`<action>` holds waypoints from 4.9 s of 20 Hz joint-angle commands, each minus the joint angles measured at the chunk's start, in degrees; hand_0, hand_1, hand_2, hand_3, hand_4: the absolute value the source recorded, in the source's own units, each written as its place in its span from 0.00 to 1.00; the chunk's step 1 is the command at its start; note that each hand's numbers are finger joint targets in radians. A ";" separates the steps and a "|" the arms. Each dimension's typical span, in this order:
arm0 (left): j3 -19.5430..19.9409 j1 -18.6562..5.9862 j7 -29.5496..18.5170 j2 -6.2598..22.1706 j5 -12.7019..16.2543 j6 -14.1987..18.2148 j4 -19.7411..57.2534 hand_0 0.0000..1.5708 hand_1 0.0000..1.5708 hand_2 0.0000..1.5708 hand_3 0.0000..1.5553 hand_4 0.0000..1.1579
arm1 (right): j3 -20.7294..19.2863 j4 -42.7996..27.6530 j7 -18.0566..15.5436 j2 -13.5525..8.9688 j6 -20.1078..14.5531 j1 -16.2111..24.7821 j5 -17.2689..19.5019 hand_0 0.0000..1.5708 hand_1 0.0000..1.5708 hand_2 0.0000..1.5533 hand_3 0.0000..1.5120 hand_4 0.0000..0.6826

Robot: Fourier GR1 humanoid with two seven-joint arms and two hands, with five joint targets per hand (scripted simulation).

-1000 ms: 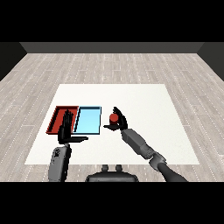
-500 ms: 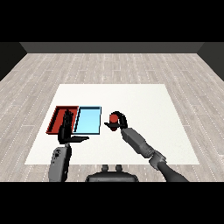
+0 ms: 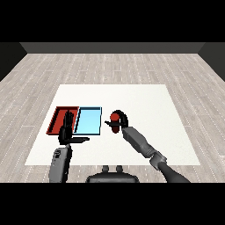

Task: Pick the red can and put it in the red box

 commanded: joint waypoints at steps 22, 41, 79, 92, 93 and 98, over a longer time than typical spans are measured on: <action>-14.88 -4.65 9.41 -3.02 -1.37 1.69 -1.94 0.00 0.00 0.00 0.00 0.00 | -1.61 -42.83 12.08 -12.11 -13.55 10.97 17.42 0.97 0.97 0.94 0.93 0.88; -26.05 -6.57 12.38 -3.07 -0.17 7.35 0.12 0.00 0.00 0.00 0.00 0.00 | -5.65 -58.91 15.30 -7.53 -9.96 20.55 32.40 1.00 1.00 0.95 0.94 0.93; -32.59 -20.63 11.92 -3.07 12.85 11.19 14.83 0.00 0.00 0.00 0.00 0.00 | -4.40 -65.52 25.21 0.07 -5.85 18.14 41.66 1.00 1.00 0.96 0.93 0.96; -33.41 -22.89 11.15 -3.06 19.29 27.98 17.55 1.00 1.00 1.00 0.96 0.97 | -2.57 -65.00 21.63 0.07 -6.20 21.64 41.36 1.00 1.00 0.95 0.93 0.93; -37.35 -20.87 13.98 -3.06 16.78 33.90 12.82 1.00 1.00 1.00 0.96 0.97 | -5.50 -58.36 17.88 0.07 -4.32 16.50 36.42 1.00 1.00 0.95 0.93 0.93; -39.01 -24.79 10.35 -3.04 20.90 35.99 18.19 1.00 1.00 1.00 0.96 0.98 | -5.98 -59.08 16.59 0.05 -5.02 18.01 37.62 1.00 1.00 0.94 0.93 0.93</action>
